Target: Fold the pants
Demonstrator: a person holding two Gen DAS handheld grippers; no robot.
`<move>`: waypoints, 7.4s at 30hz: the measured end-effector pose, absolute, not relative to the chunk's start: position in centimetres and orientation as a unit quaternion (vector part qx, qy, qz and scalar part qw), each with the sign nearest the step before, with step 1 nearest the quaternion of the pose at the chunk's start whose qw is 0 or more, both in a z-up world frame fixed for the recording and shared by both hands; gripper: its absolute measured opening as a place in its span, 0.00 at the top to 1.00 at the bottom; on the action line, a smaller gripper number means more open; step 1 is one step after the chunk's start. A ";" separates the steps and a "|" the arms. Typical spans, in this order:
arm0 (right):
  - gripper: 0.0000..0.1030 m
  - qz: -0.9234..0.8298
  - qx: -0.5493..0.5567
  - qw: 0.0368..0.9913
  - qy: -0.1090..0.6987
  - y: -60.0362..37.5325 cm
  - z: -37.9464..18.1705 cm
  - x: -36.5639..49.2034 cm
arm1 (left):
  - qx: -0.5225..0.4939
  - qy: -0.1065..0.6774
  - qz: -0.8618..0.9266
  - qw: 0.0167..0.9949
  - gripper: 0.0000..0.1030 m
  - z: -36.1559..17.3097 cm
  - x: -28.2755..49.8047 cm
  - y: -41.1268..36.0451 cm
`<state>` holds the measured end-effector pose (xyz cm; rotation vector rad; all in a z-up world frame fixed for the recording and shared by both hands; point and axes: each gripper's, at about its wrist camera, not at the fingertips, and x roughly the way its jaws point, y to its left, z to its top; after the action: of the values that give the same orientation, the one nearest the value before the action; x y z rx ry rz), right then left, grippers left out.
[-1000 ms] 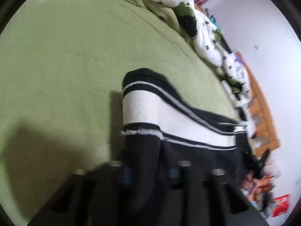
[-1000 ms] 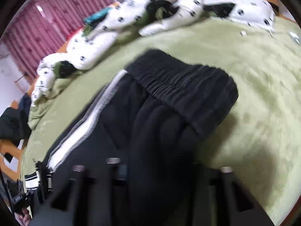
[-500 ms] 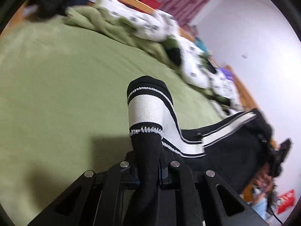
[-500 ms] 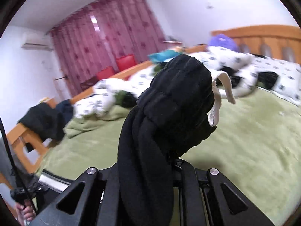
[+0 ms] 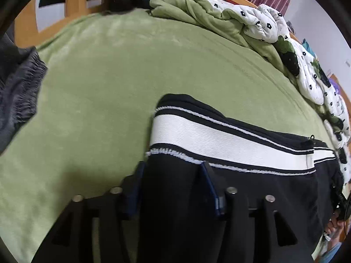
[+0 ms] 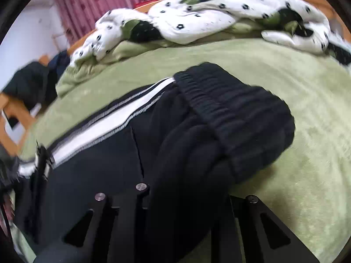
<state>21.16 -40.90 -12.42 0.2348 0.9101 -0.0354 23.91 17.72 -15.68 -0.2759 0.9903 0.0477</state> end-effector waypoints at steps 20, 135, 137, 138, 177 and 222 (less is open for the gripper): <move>0.68 -0.069 0.036 0.895 0.440 -39.3 -12.1 16.4 | -0.072 0.489 0.008 0.870 0.39 -14.3 13.8 13.0; 0.85 0.057 0.219 0.886 0.404 -47.5 -9.5 16.4 | -0.041 0.439 -0.195 0.876 0.34 -15.5 9.7 -13.4; 0.85 0.069 0.223 0.896 0.377 -47.4 -8.1 15.7 | -0.050 0.460 -0.173 0.870 0.59 -16.6 10.4 -13.4; 0.85 0.068 0.221 0.898 0.374 -47.4 -7.9 15.4 | -0.061 0.458 -0.180 0.869 0.78 -16.7 10.4 -13.2; 0.54 0.073 0.199 0.852 0.478 -47.7 -12.9 24.0 | -0.266 0.475 -0.230 0.806 0.77 -18.0 24.8 -8.6; 0.86 0.125 0.139 0.880 0.436 -29.2 -6.9 24.0 | -0.154 0.436 -0.076 0.883 0.37 -12.1 17.3 9.8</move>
<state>23.97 -29.19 -6.92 0.2906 0.9085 0.2610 17.30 9.76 -12.08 -0.3204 0.9081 -0.1582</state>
